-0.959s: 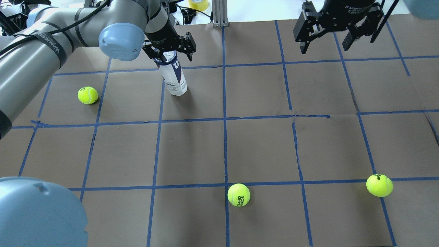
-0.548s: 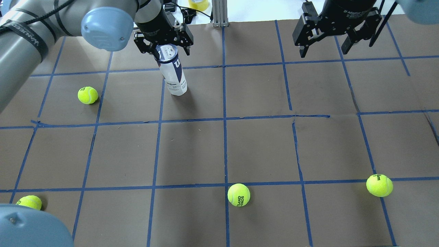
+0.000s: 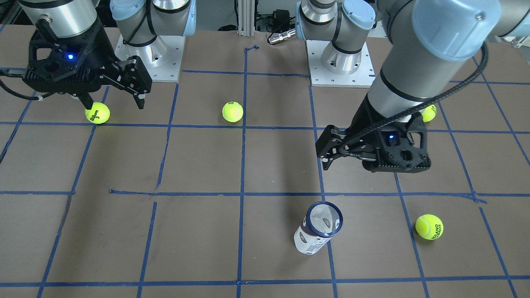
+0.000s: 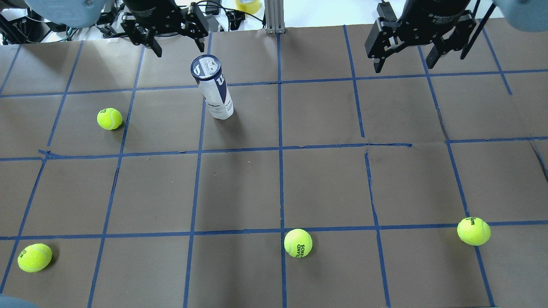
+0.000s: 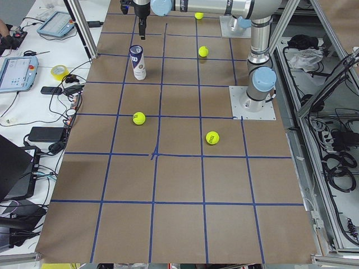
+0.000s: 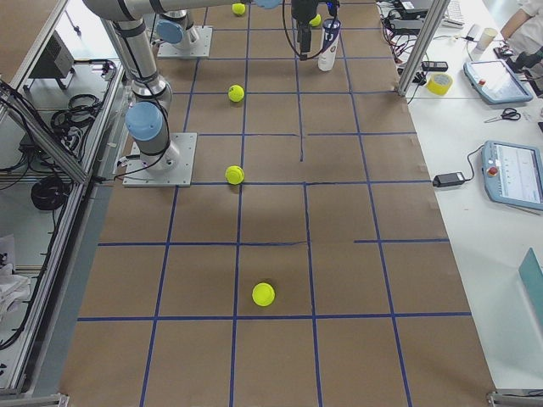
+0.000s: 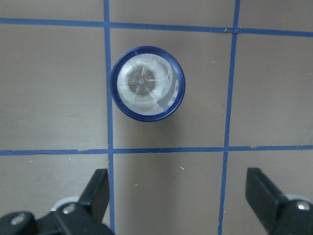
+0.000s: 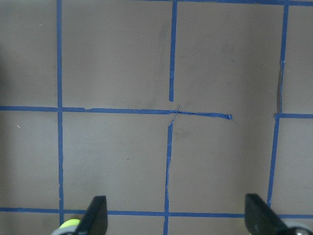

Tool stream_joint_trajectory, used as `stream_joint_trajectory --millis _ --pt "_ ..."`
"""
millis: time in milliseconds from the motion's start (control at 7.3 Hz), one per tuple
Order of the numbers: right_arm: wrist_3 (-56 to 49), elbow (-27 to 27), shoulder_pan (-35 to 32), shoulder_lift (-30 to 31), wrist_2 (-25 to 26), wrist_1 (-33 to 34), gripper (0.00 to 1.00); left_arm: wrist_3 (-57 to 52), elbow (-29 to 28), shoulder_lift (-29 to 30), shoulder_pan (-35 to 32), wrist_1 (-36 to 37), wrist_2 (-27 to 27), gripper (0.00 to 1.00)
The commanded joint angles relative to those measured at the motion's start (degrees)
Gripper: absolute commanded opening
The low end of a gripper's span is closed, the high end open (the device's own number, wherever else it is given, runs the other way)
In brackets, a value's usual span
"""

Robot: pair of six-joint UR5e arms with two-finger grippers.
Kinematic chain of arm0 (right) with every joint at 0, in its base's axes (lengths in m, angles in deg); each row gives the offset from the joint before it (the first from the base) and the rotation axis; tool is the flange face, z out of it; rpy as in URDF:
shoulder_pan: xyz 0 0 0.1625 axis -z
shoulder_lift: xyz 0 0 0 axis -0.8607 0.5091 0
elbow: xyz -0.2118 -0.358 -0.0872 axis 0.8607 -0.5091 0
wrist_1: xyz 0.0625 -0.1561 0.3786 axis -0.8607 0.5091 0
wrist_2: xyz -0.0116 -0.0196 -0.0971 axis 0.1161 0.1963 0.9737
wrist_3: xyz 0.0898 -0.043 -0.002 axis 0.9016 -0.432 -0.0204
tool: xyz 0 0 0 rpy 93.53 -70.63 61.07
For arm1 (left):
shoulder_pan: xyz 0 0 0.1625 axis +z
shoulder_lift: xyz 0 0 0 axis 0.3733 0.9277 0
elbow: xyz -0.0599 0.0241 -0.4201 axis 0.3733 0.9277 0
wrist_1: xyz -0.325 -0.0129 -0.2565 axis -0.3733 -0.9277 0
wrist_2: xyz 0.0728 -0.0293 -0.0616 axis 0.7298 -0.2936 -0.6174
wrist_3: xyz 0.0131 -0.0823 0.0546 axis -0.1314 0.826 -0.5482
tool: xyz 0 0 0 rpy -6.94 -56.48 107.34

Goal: Lift up tennis ball bucket

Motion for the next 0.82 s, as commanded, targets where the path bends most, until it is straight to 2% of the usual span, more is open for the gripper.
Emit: stream_joint_trajectory --millis 0,411,685 --pt "0.0 0.0 0.0 0.1 0.0 0.0 1.00 -5.1 2.3 -4.3 3.8 -4.5 1.7 1.00" --pt "0.0 0.1 0.0 0.1 0.0 0.0 1.00 -5.8 8.3 -8.6 6.9 -4.0 1.8 1.00" --pt "-0.1 0.1 0.0 0.0 0.0 0.0 1.00 -5.8 10.2 -10.0 7.0 -4.1 1.9 1.00"
